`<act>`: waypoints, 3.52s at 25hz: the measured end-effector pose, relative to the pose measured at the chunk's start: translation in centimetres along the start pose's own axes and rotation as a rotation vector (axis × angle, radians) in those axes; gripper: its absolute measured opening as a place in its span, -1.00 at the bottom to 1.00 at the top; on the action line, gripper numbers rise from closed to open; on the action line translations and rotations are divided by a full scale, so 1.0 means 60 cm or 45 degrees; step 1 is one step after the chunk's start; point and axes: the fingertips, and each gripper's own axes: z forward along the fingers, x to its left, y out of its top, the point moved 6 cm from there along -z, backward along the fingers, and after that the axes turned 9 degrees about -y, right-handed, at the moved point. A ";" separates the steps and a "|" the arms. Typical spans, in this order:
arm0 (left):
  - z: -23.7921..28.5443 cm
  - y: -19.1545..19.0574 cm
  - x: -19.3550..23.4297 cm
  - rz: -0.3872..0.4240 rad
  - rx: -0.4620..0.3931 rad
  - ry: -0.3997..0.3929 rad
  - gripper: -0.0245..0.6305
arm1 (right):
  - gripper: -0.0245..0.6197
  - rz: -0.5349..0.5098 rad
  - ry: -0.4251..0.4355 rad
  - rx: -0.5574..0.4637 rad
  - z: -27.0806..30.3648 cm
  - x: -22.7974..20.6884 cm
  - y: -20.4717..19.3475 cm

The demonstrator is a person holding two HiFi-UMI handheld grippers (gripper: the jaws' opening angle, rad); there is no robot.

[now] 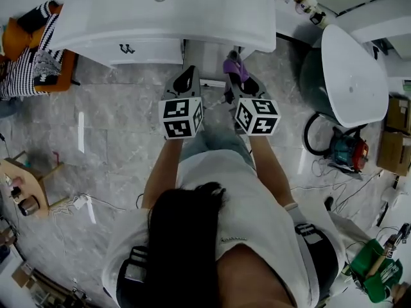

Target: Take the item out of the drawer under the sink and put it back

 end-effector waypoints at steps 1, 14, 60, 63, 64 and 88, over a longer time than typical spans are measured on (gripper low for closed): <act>0.002 0.001 0.003 0.000 0.002 0.007 -0.91 | -0.52 0.014 0.007 -0.007 0.000 0.001 0.003; 0.024 -0.010 0.023 0.003 0.012 0.052 -0.91 | -0.52 -0.022 0.022 0.011 0.039 -0.009 -0.008; 0.205 -0.132 0.124 -0.198 0.258 0.368 -0.91 | -0.52 -0.434 0.159 0.596 0.395 -0.066 -0.230; 0.214 -0.147 0.134 -0.221 0.272 0.390 -0.91 | -0.52 -0.453 0.165 0.617 0.413 -0.069 -0.245; 0.219 -0.152 0.137 -0.226 0.278 0.395 -0.91 | -0.52 -0.455 0.167 0.626 0.420 -0.071 -0.250; 0.236 -0.182 0.184 -0.273 0.317 0.483 -0.91 | -0.52 -0.623 0.213 0.854 0.512 -0.088 -0.331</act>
